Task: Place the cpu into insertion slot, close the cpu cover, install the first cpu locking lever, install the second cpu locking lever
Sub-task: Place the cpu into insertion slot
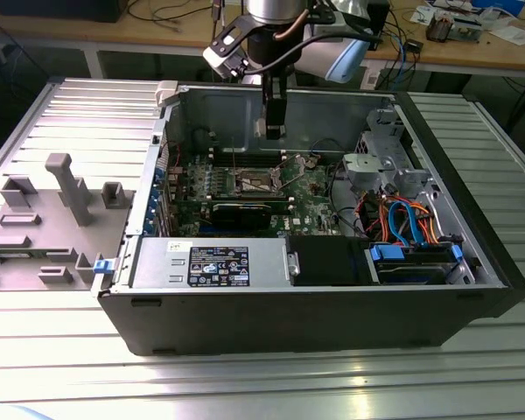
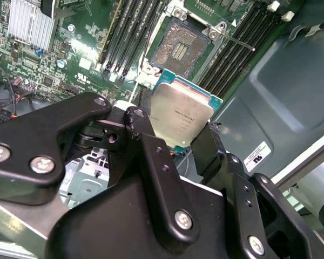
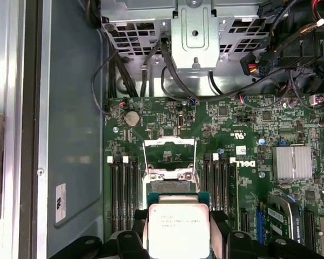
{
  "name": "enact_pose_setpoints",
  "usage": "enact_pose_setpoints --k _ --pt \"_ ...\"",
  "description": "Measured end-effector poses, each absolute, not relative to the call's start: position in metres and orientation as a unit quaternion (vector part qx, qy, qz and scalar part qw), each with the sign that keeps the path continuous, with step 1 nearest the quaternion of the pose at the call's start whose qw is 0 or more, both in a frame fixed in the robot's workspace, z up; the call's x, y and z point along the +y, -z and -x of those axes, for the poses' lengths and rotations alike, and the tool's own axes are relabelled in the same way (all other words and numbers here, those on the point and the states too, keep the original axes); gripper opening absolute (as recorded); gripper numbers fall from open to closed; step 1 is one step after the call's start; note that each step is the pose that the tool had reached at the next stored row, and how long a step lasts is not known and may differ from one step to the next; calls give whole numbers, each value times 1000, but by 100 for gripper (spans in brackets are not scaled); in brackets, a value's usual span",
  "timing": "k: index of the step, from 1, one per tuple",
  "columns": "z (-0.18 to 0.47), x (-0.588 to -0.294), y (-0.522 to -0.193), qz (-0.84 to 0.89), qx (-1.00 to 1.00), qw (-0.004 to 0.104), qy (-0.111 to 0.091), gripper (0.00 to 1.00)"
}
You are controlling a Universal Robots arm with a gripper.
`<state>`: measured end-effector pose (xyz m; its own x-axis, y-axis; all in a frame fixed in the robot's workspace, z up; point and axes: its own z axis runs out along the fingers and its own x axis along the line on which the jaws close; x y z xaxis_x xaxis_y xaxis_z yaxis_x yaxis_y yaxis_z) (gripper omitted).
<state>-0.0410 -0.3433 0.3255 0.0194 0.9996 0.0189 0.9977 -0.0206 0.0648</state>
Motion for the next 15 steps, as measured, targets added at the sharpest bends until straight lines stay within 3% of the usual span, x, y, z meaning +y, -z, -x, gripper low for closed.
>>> enact_pose_setpoints --k 15 --pt "42 -343 -322 -711 702 16 -30 54"
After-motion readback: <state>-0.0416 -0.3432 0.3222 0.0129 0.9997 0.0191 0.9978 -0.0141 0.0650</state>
